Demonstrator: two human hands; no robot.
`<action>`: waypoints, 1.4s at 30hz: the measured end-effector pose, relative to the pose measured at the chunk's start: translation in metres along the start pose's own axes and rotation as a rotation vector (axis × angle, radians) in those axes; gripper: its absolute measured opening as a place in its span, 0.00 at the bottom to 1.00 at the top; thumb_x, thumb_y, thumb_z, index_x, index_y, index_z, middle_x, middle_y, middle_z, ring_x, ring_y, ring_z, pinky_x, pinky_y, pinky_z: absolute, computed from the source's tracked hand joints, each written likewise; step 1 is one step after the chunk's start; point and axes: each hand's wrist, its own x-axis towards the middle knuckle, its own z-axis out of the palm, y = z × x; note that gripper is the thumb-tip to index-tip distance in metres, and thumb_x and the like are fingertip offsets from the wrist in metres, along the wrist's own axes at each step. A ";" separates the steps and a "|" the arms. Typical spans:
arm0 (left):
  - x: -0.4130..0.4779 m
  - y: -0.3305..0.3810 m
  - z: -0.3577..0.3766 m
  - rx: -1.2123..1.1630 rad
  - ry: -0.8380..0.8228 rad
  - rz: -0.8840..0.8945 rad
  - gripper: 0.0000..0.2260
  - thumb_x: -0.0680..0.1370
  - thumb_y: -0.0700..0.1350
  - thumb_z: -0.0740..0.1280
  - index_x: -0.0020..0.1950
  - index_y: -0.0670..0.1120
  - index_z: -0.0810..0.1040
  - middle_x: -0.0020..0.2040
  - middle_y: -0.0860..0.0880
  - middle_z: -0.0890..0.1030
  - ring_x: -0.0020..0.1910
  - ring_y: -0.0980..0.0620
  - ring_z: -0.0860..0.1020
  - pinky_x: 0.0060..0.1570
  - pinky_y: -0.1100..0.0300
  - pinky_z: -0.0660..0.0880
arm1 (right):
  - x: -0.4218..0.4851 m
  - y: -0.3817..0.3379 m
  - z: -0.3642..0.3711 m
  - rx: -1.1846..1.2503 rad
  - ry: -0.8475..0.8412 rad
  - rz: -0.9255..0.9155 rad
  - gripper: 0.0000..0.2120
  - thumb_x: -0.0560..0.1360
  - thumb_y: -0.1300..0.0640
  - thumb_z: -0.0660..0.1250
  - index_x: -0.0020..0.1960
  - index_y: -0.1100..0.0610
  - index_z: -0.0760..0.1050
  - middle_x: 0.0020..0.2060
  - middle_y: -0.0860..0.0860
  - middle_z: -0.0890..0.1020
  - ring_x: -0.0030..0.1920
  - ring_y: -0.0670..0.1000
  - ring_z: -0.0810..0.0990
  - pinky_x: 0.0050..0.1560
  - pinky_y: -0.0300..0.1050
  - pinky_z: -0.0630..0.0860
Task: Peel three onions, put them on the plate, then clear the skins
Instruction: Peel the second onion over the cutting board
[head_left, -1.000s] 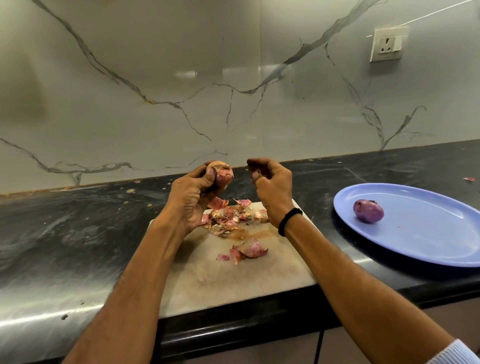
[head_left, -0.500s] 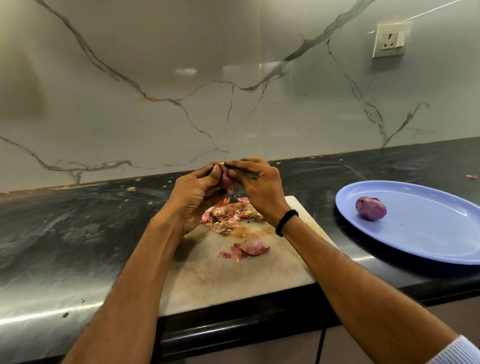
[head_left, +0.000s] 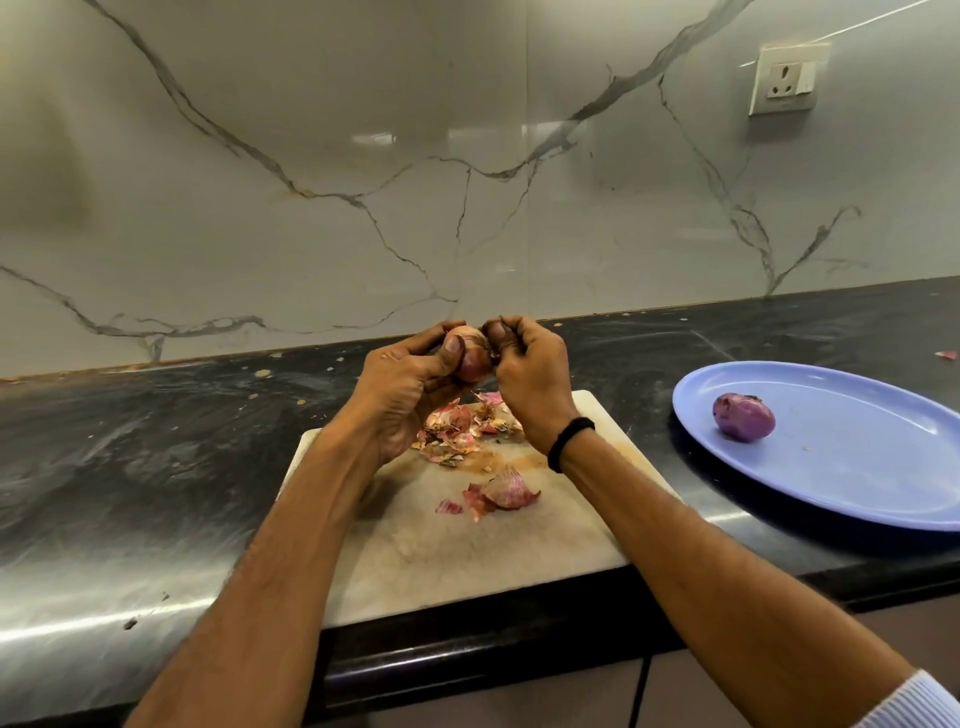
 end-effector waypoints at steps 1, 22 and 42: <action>0.000 0.000 0.000 -0.007 0.006 -0.005 0.23 0.69 0.41 0.72 0.65 0.39 0.80 0.57 0.38 0.84 0.56 0.38 0.83 0.55 0.48 0.82 | -0.001 -0.001 0.000 0.072 -0.013 0.055 0.08 0.81 0.63 0.62 0.48 0.57 0.79 0.45 0.53 0.82 0.49 0.52 0.81 0.49 0.46 0.82; 0.005 0.003 -0.007 -0.079 0.130 0.033 0.12 0.80 0.39 0.67 0.62 0.42 0.82 0.56 0.42 0.85 0.55 0.44 0.84 0.55 0.50 0.82 | -0.004 -0.003 -0.003 0.156 -0.155 0.030 0.11 0.76 0.59 0.70 0.57 0.57 0.79 0.52 0.54 0.83 0.55 0.51 0.81 0.57 0.48 0.80; -0.004 0.009 -0.008 -0.057 0.098 -0.074 0.11 0.82 0.38 0.62 0.62 0.39 0.80 0.58 0.36 0.83 0.52 0.41 0.83 0.40 0.55 0.83 | -0.001 -0.005 -0.002 0.421 -0.086 0.245 0.07 0.79 0.67 0.63 0.46 0.60 0.79 0.37 0.53 0.80 0.37 0.49 0.76 0.38 0.41 0.77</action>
